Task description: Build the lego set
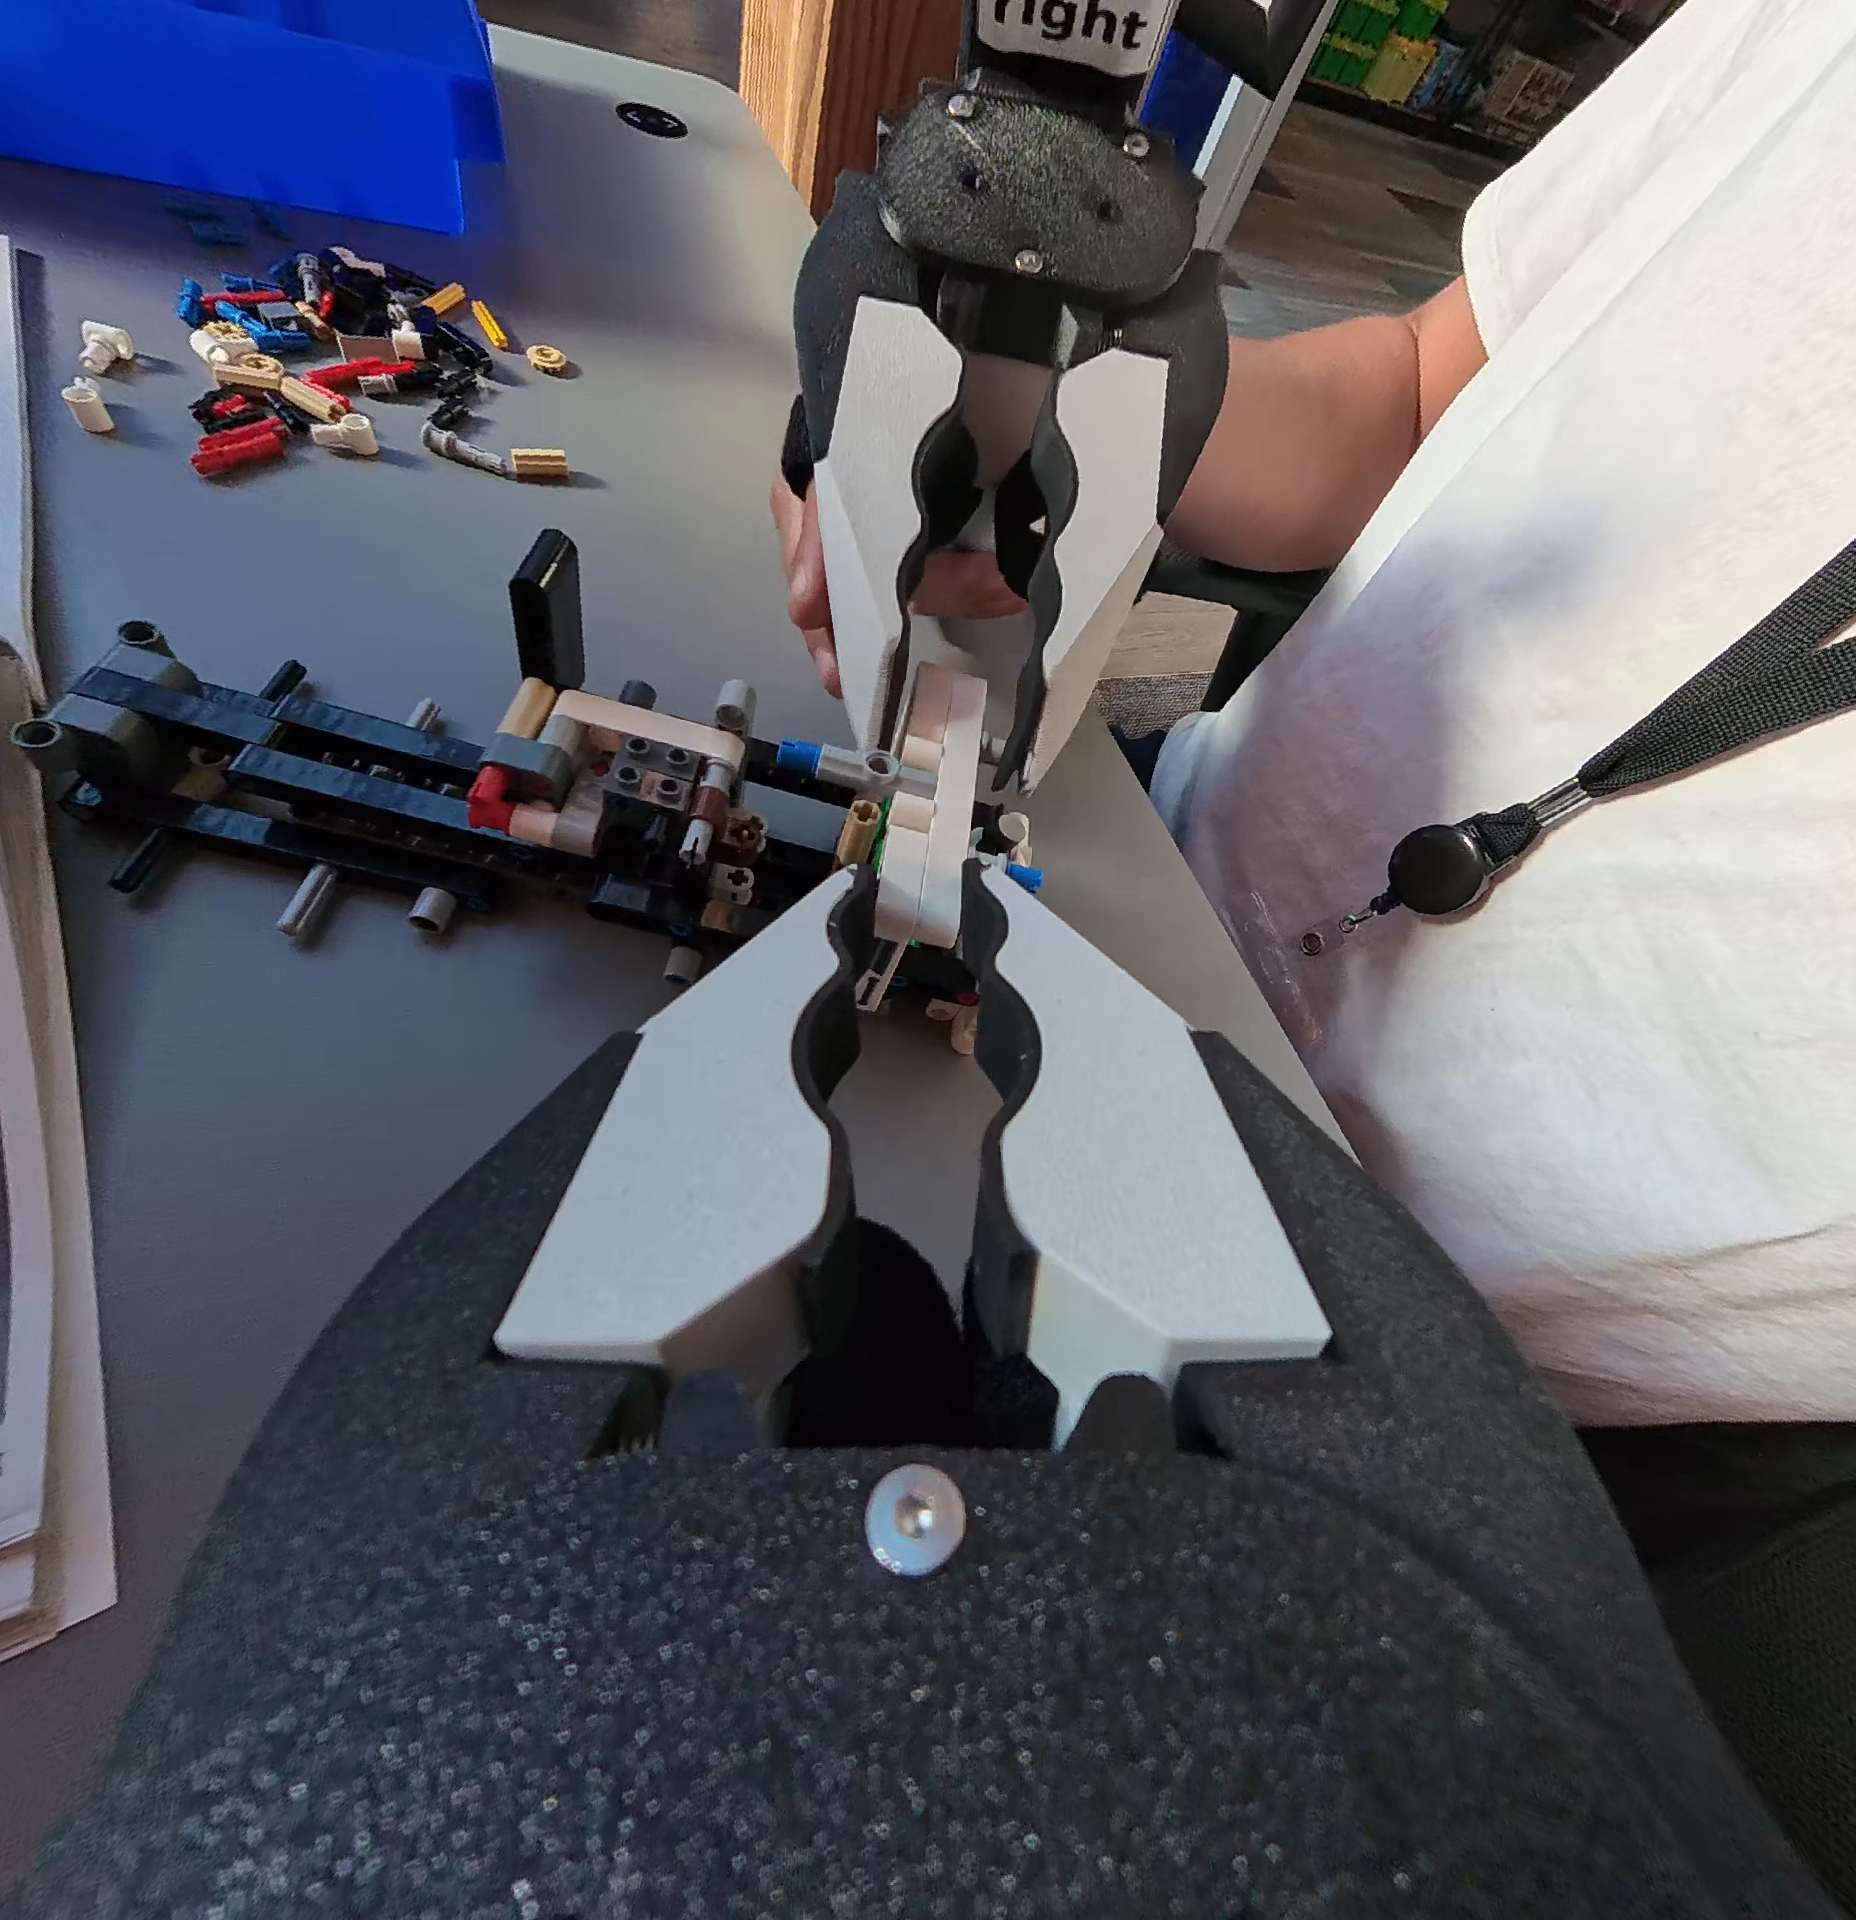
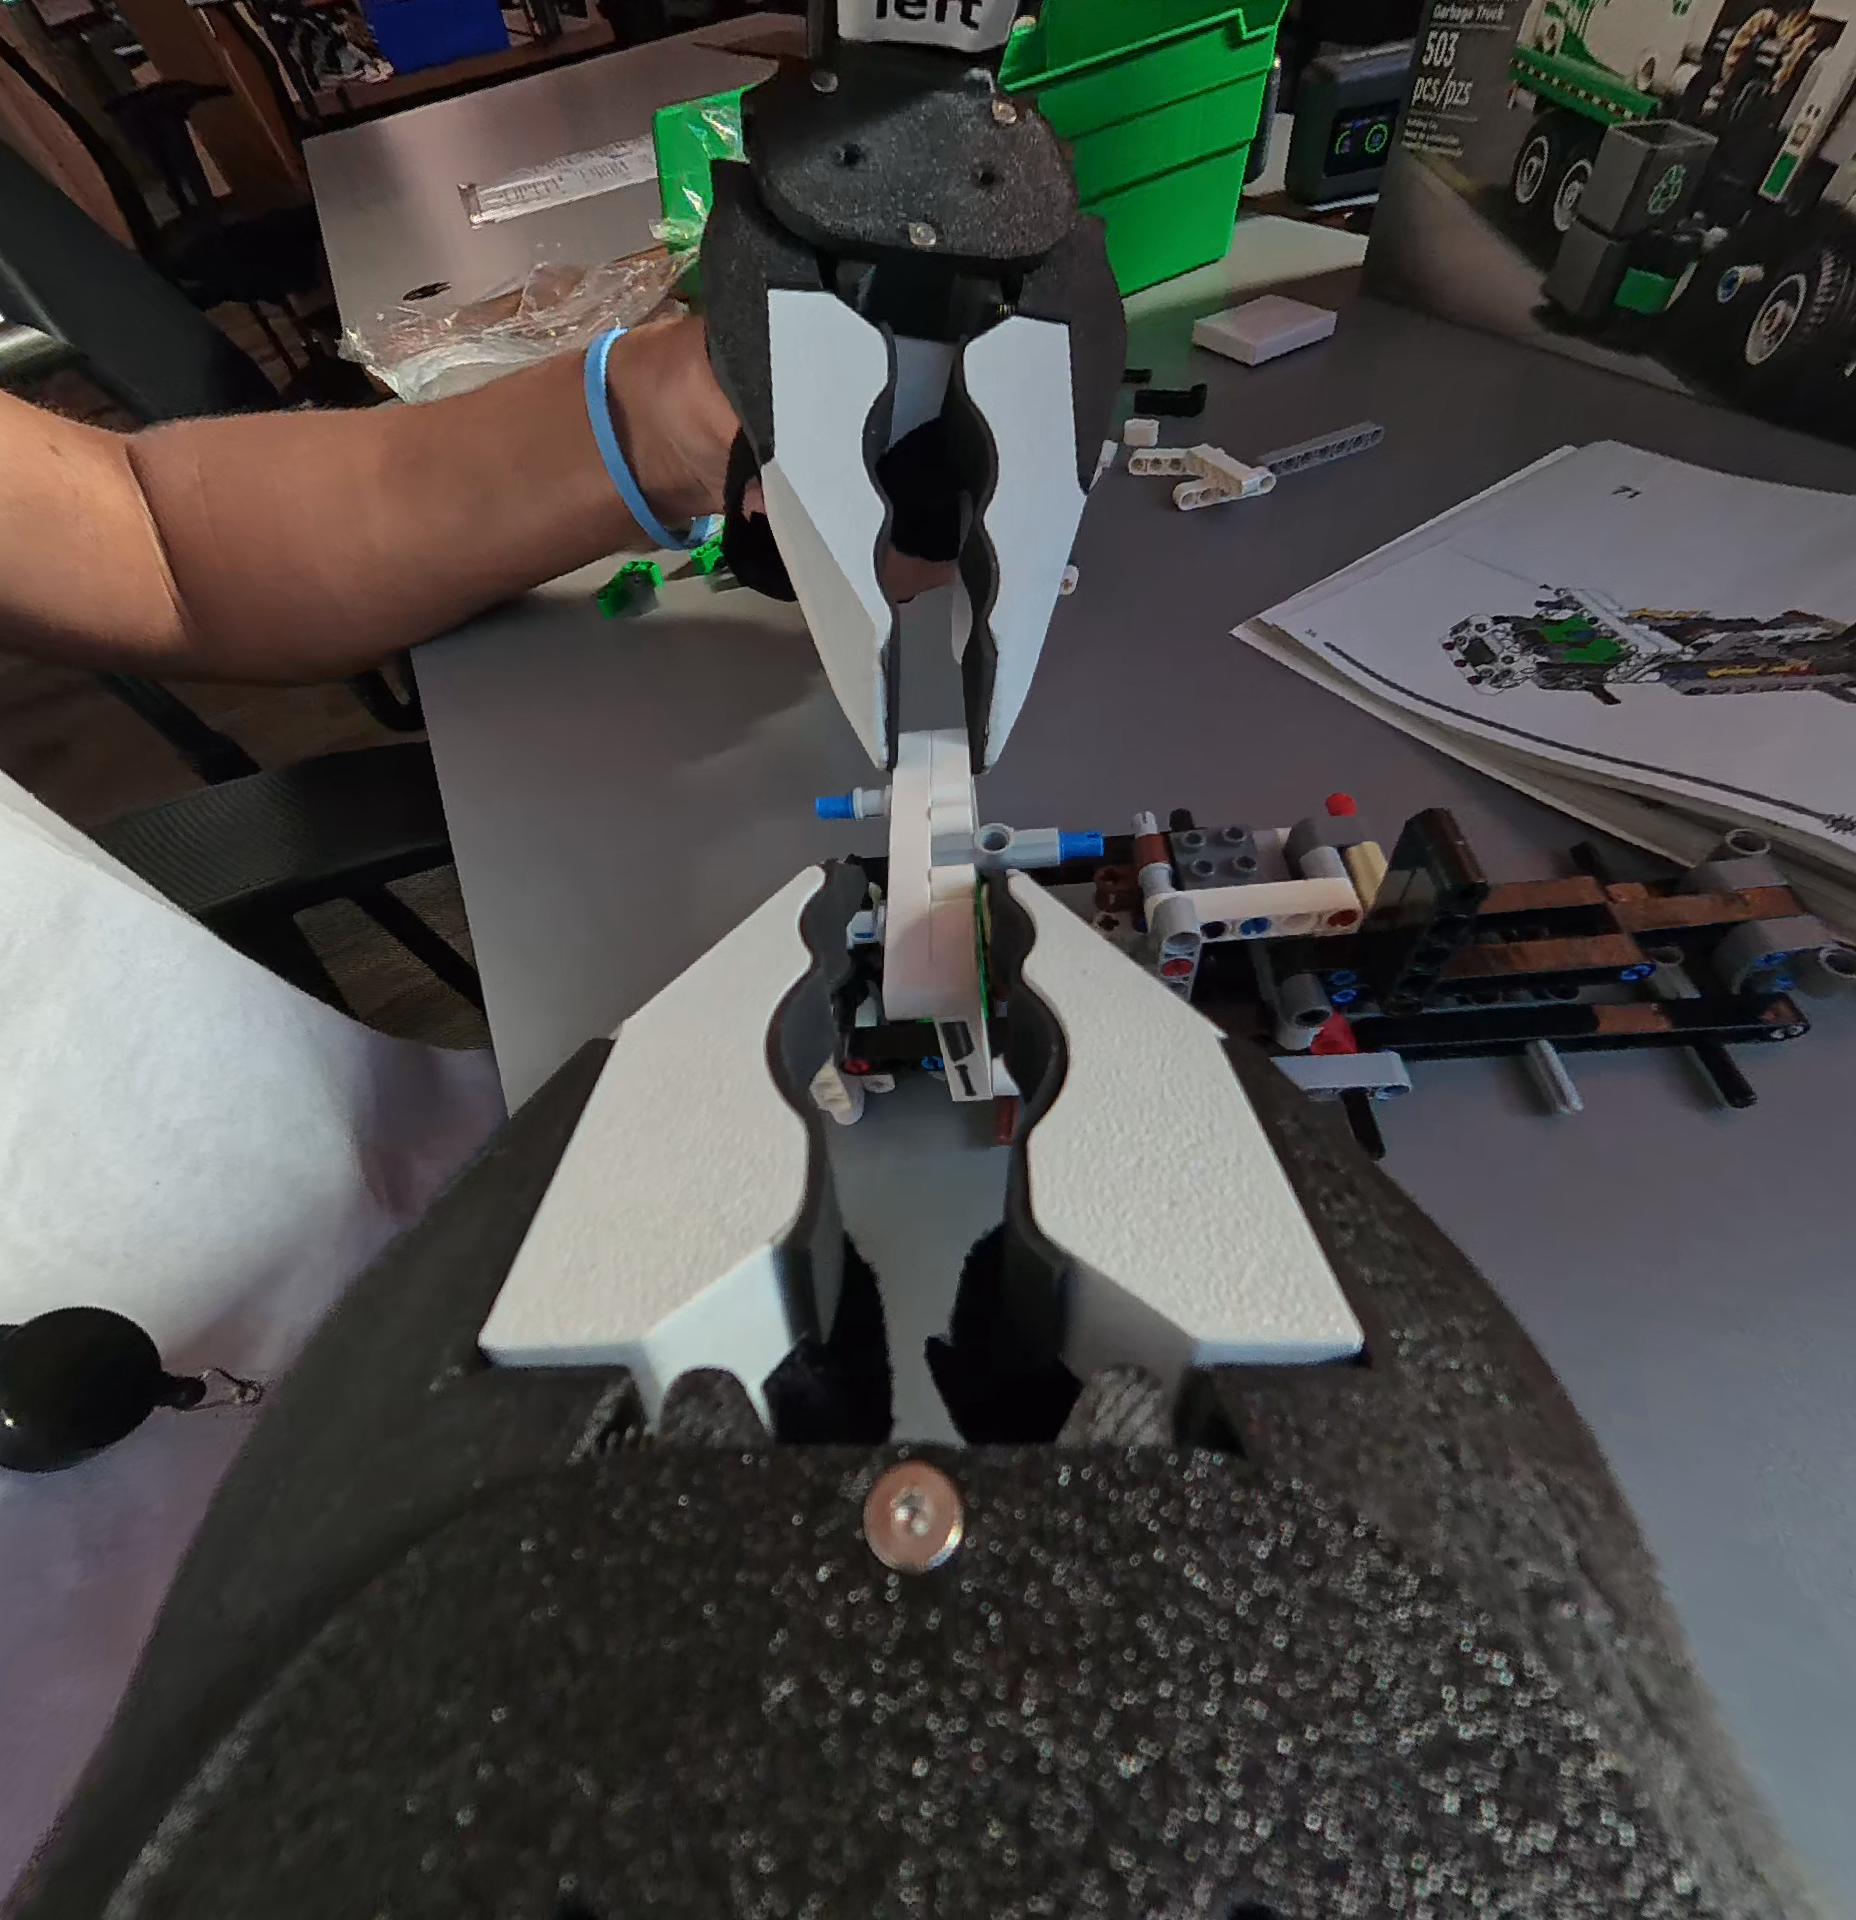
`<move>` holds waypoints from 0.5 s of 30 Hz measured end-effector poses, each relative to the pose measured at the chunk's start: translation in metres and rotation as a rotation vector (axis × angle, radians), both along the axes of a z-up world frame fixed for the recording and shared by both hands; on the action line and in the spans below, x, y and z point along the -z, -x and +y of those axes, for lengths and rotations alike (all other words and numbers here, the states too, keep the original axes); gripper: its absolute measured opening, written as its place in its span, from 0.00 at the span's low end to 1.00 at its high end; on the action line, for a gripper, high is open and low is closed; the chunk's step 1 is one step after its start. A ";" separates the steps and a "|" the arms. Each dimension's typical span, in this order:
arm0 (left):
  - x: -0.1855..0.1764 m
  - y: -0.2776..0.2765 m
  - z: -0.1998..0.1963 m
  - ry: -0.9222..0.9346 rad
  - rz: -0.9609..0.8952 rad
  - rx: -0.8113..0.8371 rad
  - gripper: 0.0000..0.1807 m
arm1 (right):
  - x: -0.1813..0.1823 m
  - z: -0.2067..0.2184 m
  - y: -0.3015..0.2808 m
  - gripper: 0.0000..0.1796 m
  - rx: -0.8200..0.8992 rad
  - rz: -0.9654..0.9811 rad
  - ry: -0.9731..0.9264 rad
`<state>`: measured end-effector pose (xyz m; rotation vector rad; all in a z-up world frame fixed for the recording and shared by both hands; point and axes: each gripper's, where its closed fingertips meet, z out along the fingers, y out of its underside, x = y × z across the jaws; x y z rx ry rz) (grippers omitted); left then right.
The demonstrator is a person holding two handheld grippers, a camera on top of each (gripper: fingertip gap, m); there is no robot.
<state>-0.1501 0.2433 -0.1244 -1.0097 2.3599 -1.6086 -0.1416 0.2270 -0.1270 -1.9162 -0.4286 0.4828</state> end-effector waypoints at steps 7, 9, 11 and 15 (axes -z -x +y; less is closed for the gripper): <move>0.000 -0.001 0.001 -0.004 0.002 -0.009 0.07 | 0.002 0.001 0.000 0.12 0.027 -0.059 0.082; 0.000 0.000 0.001 0.002 0.006 -0.008 0.07 | 0.002 0.003 -0.003 0.10 0.043 -0.058 0.094; 0.000 0.000 0.001 0.009 0.008 -0.008 0.07 | 0.001 0.003 -0.003 0.09 0.040 -0.035 0.110; 0.000 -0.001 0.001 -0.005 -0.007 -0.011 0.07 | 0.002 0.003 -0.004 0.08 0.031 -0.034 0.110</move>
